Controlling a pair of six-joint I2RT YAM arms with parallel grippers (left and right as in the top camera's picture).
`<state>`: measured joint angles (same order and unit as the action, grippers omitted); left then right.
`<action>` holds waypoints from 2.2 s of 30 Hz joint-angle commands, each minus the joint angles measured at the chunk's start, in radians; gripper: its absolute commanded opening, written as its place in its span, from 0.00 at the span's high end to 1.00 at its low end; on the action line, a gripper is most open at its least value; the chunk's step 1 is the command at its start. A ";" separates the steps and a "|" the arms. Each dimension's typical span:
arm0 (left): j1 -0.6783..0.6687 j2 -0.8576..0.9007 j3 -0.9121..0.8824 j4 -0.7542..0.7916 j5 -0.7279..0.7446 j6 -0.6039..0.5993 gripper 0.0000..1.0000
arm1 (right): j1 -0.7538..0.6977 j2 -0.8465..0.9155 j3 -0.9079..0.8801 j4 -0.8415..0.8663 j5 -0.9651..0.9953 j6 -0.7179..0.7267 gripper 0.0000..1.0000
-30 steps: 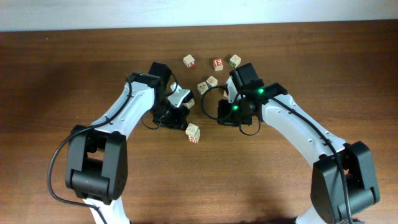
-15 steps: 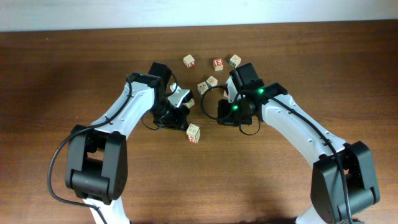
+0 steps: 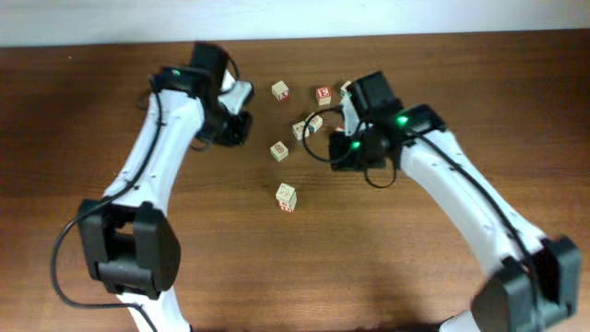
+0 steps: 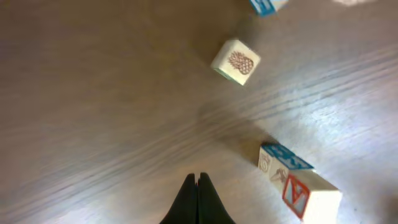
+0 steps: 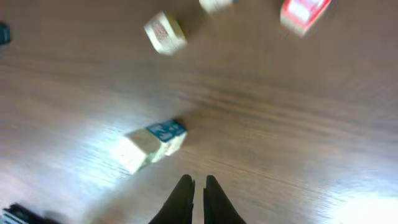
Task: Rotate 3 blocks
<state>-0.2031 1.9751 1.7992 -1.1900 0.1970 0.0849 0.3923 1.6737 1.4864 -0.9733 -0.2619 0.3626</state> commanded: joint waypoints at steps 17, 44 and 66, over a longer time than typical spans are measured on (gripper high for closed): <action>0.021 -0.006 0.248 -0.142 -0.209 -0.005 0.01 | -0.001 -0.654 0.217 -0.206 0.263 -0.015 0.01; 0.021 -0.006 0.248 -0.142 -0.209 -0.005 0.01 | -0.334 -1.345 -1.250 1.075 0.193 -0.392 0.01; 0.021 -0.006 0.248 -0.142 -0.209 -0.005 0.01 | -0.333 -1.668 -1.481 0.901 0.176 -0.381 0.01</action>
<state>-0.1856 1.9732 2.0342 -1.3323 -0.0082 0.0818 0.0650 0.0158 0.0135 -0.0715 -0.0734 -0.0261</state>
